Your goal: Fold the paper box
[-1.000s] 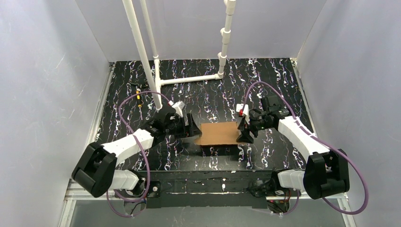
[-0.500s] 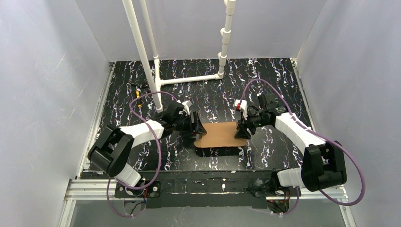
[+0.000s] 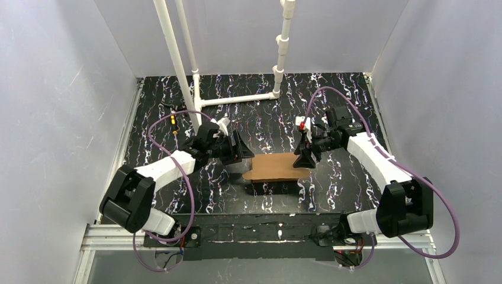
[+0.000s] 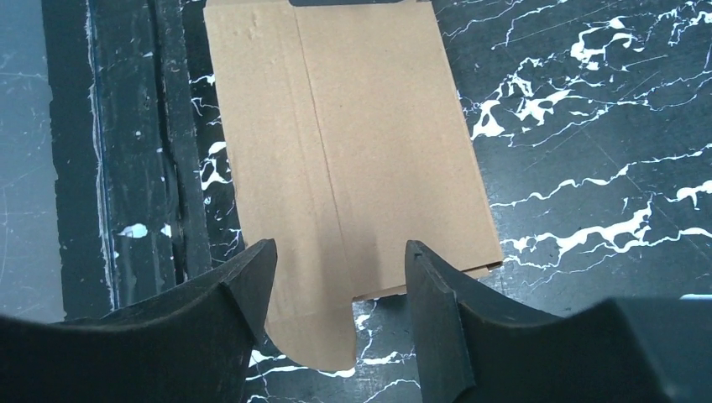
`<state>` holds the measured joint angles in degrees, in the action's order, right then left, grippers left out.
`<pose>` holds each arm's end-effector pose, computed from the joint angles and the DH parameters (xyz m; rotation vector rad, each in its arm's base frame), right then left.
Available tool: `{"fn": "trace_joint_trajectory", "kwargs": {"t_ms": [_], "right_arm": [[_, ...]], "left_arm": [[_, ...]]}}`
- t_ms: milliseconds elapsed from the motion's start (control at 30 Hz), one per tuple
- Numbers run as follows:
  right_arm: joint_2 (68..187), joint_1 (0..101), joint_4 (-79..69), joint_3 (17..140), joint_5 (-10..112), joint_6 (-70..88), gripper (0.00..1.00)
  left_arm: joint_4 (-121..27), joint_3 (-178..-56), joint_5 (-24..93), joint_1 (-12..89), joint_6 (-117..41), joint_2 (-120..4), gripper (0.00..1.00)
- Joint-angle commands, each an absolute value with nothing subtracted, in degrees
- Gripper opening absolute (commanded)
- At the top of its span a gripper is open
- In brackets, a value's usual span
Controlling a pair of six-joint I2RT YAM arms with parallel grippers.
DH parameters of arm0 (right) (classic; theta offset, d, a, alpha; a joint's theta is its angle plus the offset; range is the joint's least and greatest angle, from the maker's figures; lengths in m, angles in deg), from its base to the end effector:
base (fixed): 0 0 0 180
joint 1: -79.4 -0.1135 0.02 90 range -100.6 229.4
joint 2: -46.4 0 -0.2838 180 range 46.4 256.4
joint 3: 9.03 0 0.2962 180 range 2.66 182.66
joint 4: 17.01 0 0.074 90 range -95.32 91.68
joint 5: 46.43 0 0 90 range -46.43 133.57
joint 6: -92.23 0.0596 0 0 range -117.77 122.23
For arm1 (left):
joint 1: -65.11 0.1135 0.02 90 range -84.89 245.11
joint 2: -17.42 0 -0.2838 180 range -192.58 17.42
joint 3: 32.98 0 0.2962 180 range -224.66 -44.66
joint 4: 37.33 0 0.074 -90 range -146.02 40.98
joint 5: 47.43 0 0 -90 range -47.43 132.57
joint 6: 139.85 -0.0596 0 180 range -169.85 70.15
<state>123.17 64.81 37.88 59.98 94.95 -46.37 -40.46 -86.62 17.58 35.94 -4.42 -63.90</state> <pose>0.2782 0.1205 0.2510 -1.4303 1.8130 0.8919 0.2928 -0.1923 0.1909 -0.0385 2.3061 -1.1910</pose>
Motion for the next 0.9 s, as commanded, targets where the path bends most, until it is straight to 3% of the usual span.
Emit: {"fn": "trace_joint_trajectory", "kwargs": {"t_ms": [0, 200, 400, 600, 867], "right_arm": [[122.02, 65.07, 40.23, 59.63, 96.26, -48.75, 0.65], [121.47, 65.07, 34.16, 56.67, 89.83, -42.89, 0.50], [125.00, 65.07, 29.04, 55.15, 81.93, -36.71, 0.34], [129.96, 65.00, 27.89, 57.22, 80.35, -34.51, 0.34], [133.15, 64.99, 27.35, 58.67, 78.58, -32.86, 0.44]], "left_arm": [[-41.28, -87.27, 14.31, 36.37, -4.93, -65.80, 0.67], [-41.22, -86.75, 12.01, 35.64, -5.03, -70.09, 0.45], [-40.42, -84.01, 14.27, 33.63, -3.98, -70.44, 0.39], [-38.54, -83.18, 16.44, 29.50, -2.41, -71.51, 0.39], [-35.74, -81.01, 23.35, 27.01, 4.77, -71.48, 0.40]]}}
